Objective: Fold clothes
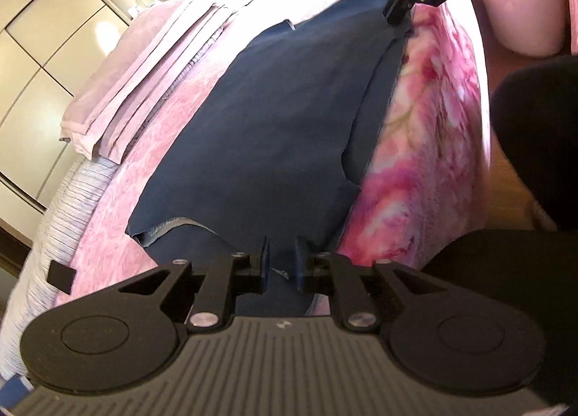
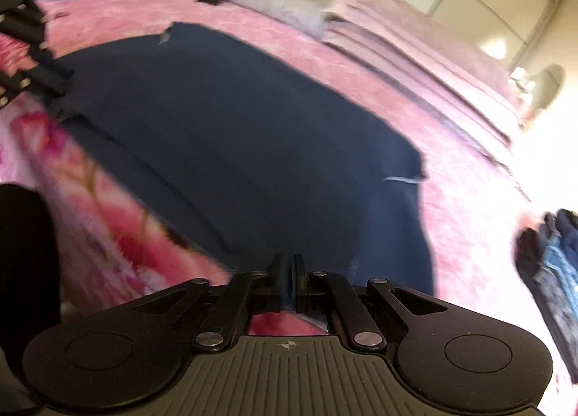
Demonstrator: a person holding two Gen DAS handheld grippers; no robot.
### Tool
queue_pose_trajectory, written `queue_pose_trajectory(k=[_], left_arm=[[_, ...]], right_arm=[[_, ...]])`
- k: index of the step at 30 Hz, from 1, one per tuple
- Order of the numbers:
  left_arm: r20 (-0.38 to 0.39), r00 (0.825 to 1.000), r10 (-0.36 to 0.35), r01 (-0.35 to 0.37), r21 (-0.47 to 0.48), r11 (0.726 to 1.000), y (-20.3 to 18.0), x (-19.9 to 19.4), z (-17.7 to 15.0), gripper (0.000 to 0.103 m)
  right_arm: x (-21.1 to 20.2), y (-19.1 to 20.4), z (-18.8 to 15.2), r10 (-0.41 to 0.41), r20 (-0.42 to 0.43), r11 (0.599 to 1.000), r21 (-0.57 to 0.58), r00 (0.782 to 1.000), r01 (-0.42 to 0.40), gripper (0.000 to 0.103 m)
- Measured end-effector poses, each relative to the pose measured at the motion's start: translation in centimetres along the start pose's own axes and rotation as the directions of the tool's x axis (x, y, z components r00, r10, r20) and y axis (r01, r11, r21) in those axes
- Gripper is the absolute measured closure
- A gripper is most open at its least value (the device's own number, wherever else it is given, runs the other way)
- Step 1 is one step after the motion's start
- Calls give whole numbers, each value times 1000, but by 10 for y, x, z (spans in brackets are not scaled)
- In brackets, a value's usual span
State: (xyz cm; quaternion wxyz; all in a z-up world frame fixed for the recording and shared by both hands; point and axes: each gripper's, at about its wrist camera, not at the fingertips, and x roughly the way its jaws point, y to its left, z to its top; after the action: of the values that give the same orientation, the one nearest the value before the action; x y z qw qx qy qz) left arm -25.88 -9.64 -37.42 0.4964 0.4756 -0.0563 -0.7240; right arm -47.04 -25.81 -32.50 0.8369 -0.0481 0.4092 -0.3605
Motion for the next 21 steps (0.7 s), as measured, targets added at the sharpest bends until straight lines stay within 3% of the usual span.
queue_pose_trajectory(k=[2,5,7,11,17,21], left_arm=[[2,1000,-17,17,-33,999,9,-1,-4,88],[-2,999,-34,34,-43,999,17,-2,-12,88],[-3,1000,-16,16,-34,999,21,-7,-16,88],[-16,1000,17,-18,-65,998,36,-19,-33,87],[-60,996,67,-72,-88,993,54,-33,-59,84],[-81,994,72,-80,-94,992,56,-37,-68,83]], right_arm=[[-8,-3,2,-20,28,999,40,999,18,103],[1,-5,2,0,-42,996,87,999,3,102],[-1,-2,7,-16,-47,993,114,999,22,102],[-17,16,31,-15,5,990,143,1000,14,102],[-29,82,73,124,111,991,36,986,-128,102],[-21,121,85,185,117,982,-47,976,-181,101]])
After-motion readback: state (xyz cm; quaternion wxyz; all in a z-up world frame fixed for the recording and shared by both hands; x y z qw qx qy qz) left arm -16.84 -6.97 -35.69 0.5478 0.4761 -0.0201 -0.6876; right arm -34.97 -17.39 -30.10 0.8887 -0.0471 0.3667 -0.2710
